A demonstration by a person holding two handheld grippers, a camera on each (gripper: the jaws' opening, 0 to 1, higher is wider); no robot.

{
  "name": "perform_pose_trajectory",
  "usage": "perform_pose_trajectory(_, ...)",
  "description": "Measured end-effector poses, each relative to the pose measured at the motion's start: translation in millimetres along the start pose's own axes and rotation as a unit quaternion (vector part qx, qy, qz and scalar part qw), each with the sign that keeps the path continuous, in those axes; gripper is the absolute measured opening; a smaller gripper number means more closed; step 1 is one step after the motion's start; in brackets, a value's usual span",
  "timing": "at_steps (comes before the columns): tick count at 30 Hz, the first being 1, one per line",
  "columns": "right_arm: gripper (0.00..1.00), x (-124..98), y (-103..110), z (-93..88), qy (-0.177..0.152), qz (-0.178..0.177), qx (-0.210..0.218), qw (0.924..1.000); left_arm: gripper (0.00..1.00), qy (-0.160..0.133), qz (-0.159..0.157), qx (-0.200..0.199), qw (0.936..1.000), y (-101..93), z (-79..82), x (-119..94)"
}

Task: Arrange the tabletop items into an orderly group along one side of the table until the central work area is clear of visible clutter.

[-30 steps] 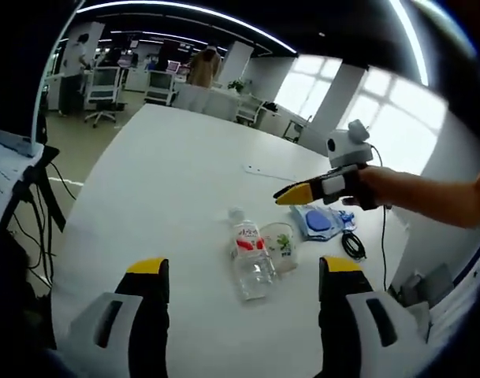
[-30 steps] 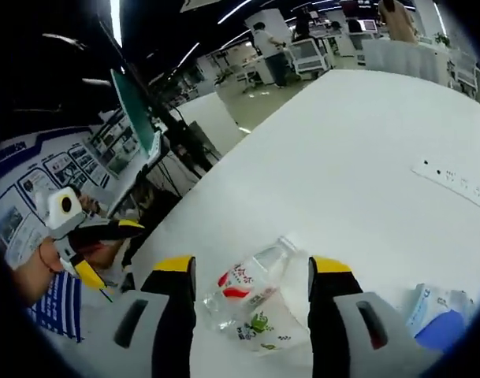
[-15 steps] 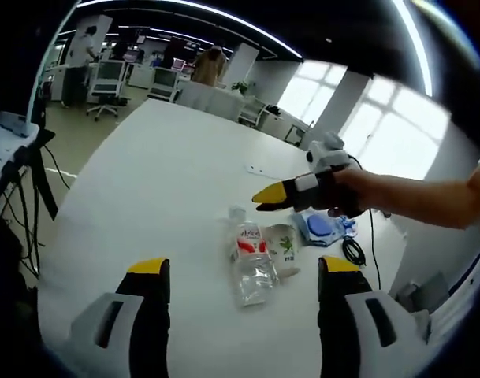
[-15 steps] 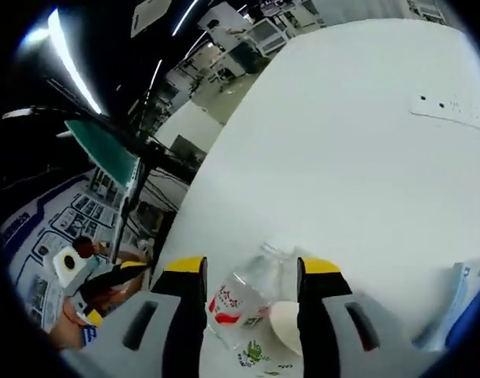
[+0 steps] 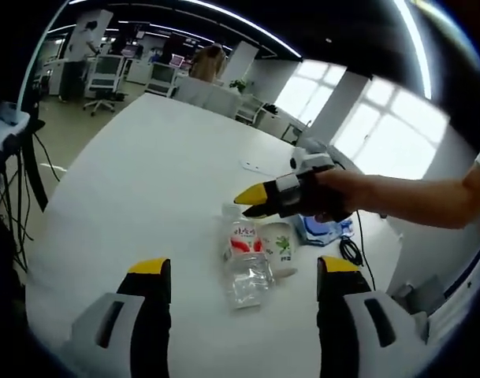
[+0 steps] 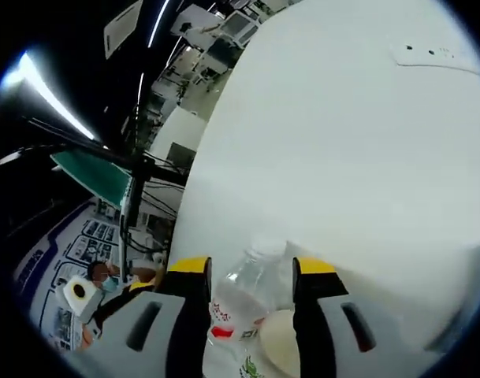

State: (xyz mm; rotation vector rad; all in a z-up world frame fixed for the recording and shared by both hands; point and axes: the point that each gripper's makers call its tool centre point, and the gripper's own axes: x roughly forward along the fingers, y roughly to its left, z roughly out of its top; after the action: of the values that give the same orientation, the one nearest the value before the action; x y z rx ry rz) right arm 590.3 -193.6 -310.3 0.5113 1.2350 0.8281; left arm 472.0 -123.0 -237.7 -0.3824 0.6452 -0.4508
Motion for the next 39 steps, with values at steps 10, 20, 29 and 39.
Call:
perform_pose_trajectory(10, 0.37, 11.6, -0.4, 1.7, 0.002, 0.022, 0.022, 0.9995, 0.76, 0.007, 0.000, -0.004, 1.0000, 2.8, -5.8, 2.6)
perform_pose_trajectory(20, 0.34, 17.8, 0.8, 6.7, -0.009, 0.051, 0.037, 0.9980, 0.75, 0.013, -0.005, -0.002, 0.9999, 2.3, -7.3, 10.0)
perform_pose_trajectory(29, 0.21, 18.6, -6.7, 5.9, -0.011, 0.055, 0.043, 0.9975, 0.75, 0.018, -0.012, -0.002, 0.9998, 0.2, -6.3, 17.9)
perform_pose_trajectory(39, 0.20, 14.0, 3.3, 7.9, -0.020, 0.061, 0.019, 0.9978, 0.73, 0.024, -0.021, 0.005, 0.9995, -2.7, -4.8, 28.6)
